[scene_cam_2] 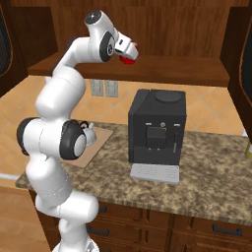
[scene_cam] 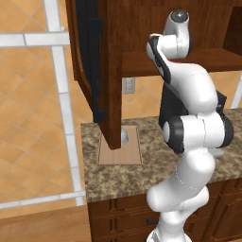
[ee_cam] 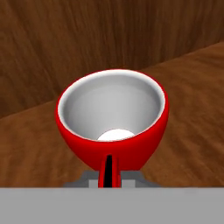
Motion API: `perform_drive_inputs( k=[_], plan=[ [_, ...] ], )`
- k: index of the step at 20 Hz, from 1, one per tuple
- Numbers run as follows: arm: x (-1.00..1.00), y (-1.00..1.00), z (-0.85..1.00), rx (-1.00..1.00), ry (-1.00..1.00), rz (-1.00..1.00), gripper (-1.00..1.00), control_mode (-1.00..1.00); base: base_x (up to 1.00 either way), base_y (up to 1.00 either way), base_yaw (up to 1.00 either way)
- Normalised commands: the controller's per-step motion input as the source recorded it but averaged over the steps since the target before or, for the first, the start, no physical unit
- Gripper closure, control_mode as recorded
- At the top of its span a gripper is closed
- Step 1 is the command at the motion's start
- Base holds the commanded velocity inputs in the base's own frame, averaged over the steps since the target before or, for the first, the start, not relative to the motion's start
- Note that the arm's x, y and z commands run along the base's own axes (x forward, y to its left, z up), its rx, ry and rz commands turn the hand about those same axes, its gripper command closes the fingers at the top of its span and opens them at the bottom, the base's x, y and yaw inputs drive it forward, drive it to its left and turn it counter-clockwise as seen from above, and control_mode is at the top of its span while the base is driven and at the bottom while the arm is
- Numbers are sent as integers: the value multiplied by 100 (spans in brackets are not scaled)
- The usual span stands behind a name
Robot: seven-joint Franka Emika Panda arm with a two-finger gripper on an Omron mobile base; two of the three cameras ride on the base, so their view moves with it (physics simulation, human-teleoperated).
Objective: Pick the kettle from the counter and place it on the tray. Then pick the mug from the cabinet and place it on the tray. Then close the cabinet doors.
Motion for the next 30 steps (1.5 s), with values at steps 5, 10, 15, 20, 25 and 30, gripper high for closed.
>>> perform_drive_inputs(
  k=[5, 10, 15, 20, 25, 30],
  plan=[
    [-54, 0, -1, 0, -24, 0, 100, -100, 0, 0, 0],
    [-100, 0, 3, -1, -19, 2, 100, -100, 0, 0, 0],
    [-100, 0, 2, -5, 0, 17, 100, -100, 0, 0, 0],
    [-96, 6, 18, -13, 2, 34, 100, -100, 0, 0, 0],
    [-33, 34, 8, -15, 11, 52, 100, -100, 0, 0, 0],
    [-5, 40, -8, -8, 12, 70, 100, -100, 0, 0, 0]
  ],
)
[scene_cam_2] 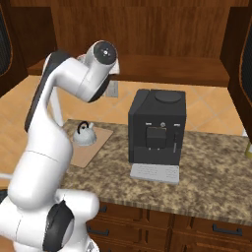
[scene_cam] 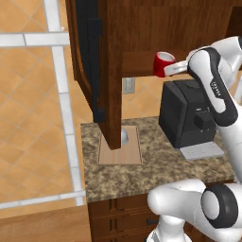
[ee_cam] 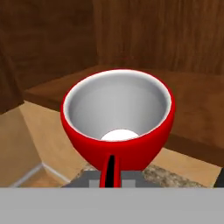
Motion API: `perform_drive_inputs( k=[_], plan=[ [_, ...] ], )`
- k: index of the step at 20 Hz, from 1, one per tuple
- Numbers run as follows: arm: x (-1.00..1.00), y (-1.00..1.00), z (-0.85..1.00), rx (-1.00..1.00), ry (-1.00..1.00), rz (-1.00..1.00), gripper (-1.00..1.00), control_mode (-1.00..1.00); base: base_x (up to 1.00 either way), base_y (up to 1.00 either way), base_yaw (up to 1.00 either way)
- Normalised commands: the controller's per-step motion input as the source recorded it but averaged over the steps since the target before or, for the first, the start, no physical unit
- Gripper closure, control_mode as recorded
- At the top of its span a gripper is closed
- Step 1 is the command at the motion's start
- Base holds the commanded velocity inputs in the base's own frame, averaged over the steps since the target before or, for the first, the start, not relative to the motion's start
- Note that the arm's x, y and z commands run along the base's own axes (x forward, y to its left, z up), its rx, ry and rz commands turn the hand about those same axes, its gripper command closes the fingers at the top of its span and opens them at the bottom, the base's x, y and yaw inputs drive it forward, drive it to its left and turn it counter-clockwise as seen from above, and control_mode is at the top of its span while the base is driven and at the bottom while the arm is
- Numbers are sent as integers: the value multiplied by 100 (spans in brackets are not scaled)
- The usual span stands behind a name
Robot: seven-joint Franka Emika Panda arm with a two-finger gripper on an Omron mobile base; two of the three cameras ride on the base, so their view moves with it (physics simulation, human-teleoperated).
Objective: Pick the kettle from the counter and place it on the tray. Then pick the mug from the cabinet and place it on the tray. Then close the cabinet doors.
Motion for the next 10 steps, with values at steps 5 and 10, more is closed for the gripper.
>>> perform_drive_inputs(
  k=[5, 10],
  plan=[
    [-49, 42, -58, -10, 13, 41, 100, -100, 0, 0, 0],
    [-46, 44, -96, -13, 12, 13, 100, -100, 0, 0, 0]
  ],
)
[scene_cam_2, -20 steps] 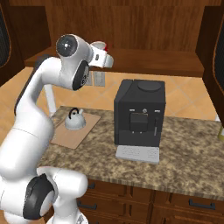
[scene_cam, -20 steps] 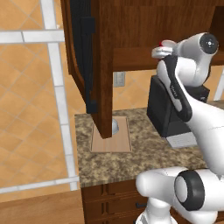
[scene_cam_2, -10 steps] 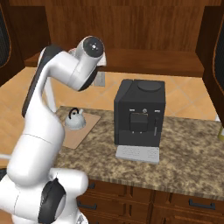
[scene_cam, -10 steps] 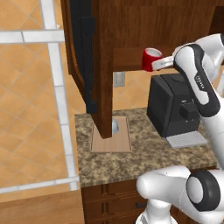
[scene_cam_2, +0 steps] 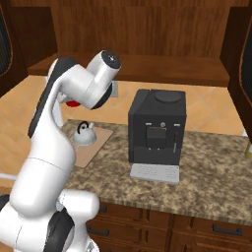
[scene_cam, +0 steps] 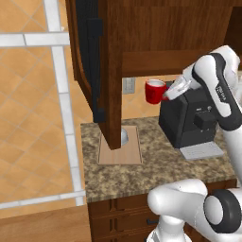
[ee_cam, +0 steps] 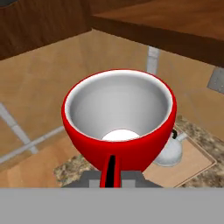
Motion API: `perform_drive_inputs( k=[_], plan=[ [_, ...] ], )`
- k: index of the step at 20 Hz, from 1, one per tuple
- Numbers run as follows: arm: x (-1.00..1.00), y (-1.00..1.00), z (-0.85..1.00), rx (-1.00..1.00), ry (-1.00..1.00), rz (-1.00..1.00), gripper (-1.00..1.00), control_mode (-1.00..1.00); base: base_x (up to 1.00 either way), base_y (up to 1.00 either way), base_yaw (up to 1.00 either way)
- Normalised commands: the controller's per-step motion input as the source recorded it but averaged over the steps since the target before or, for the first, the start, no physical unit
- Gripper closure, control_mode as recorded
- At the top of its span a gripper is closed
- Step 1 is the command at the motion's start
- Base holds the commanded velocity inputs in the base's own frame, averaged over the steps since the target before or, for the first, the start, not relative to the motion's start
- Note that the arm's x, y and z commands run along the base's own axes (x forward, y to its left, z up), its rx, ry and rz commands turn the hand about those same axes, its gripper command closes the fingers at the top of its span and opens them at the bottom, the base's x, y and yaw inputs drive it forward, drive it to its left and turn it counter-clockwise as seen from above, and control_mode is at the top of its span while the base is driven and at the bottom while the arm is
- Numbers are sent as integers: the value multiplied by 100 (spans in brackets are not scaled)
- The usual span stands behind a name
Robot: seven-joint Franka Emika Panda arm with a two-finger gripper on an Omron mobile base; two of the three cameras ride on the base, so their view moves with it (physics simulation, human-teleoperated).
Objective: Pick the kettle from the counter and place it on the tray. Then pick the mug from the cabinet and place it on the tray. Then close the cabinet doors.
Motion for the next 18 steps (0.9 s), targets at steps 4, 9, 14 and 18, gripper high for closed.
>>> perform_drive_inputs(
  k=[4, 9, 14, 18],
  plan=[
    [-31, 67, -100, -12, 11, 13, 100, -100, 0, 0, 0],
    [-11, 66, -100, -6, 11, 14, 100, -100, 0, 0, 0],
    [15, 32, -73, 0, 18, 17, 100, -100, 0, 0, 0],
    [75, 0, -60, 0, 6, 3, 100, -100, 0, 0, 0]
  ],
)
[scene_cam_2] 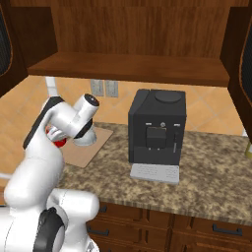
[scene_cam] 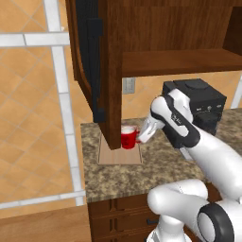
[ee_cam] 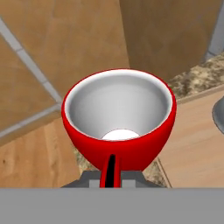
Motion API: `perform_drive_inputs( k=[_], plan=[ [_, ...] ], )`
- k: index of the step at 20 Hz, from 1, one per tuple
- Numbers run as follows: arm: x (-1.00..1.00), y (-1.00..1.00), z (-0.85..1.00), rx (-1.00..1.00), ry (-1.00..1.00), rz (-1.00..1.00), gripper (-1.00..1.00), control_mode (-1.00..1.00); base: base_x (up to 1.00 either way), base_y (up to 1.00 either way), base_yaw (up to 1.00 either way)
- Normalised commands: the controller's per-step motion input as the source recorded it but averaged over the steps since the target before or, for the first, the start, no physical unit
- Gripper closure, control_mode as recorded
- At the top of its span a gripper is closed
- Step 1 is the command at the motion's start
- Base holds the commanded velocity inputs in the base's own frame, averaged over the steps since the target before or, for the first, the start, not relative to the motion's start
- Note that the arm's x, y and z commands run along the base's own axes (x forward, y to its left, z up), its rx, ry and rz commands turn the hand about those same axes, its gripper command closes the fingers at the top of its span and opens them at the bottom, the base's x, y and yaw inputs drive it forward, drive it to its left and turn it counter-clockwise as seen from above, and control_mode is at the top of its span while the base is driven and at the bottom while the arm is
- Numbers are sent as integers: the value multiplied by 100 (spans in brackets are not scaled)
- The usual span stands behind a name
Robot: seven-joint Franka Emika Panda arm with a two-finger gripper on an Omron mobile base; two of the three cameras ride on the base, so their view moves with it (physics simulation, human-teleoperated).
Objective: Pick the kettle from the counter and place it on the tray. Then pick the mug from the cabinet and place it on the tray. Then close the cabinet doors.
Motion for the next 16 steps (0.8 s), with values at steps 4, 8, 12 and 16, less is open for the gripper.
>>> perform_drive_inputs(
  k=[4, 8, 12, 16],
  plan=[
    [86, 0, -63, 0, 0, 0, 100, -100, 0, 0, 0],
    [53, 0, -74, 0, 0, 0, 100, -100, 0, 0, 0],
    [36, 3, -65, 0, 0, 0, 100, -100, 0, 0, 0],
    [49, 8, -32, 0, 0, 0, 100, -100, 0, 0, 0]
  ],
)
